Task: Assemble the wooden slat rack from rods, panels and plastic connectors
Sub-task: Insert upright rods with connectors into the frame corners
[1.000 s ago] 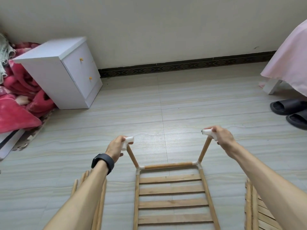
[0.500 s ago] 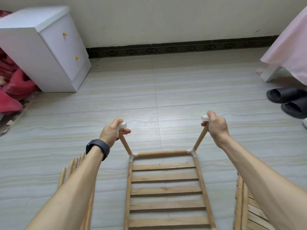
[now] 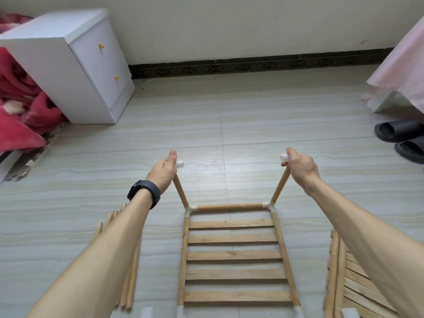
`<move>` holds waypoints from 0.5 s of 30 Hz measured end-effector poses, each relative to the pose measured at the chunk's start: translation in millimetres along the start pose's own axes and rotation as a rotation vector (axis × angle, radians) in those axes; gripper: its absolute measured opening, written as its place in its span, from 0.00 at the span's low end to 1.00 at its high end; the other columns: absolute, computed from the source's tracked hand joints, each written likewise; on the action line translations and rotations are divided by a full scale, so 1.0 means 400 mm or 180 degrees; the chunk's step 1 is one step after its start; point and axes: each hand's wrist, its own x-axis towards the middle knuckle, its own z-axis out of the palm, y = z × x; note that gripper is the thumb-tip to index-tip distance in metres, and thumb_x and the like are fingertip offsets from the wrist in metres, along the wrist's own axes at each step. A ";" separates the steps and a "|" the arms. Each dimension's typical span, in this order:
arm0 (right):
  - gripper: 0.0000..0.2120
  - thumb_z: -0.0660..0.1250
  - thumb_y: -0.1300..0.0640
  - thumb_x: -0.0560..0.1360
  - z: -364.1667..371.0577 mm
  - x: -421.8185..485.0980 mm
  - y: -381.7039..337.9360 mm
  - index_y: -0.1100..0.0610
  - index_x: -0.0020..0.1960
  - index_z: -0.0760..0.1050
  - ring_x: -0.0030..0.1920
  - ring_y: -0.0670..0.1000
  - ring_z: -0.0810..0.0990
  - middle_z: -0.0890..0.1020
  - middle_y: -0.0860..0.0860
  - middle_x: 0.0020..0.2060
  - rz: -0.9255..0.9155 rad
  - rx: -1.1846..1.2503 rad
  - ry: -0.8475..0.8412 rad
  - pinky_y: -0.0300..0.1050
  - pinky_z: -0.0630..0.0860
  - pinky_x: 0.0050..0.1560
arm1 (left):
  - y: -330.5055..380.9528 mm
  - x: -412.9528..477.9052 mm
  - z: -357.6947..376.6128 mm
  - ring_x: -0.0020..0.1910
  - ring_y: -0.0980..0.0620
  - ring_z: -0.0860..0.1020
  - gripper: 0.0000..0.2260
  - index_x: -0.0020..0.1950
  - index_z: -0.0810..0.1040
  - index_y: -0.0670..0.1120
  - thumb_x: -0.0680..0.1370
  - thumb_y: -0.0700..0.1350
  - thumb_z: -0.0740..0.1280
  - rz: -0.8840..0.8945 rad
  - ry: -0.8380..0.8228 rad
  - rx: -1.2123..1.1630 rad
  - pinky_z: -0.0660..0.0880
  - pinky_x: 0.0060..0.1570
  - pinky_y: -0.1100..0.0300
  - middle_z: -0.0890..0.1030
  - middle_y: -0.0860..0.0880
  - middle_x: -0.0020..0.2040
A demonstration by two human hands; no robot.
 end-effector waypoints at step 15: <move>0.28 0.64 0.32 0.71 -0.184 -0.648 0.210 0.51 0.61 0.77 0.58 0.43 0.78 0.82 0.44 0.55 -0.0151 0.0710 -0.0342 0.46 0.75 0.57 | -0.203 -0.650 -0.055 0.53 0.54 0.81 0.24 0.61 0.77 0.52 0.73 0.67 0.62 -0.0220 -0.0741 -0.0583 0.73 0.51 0.55 0.84 0.52 0.53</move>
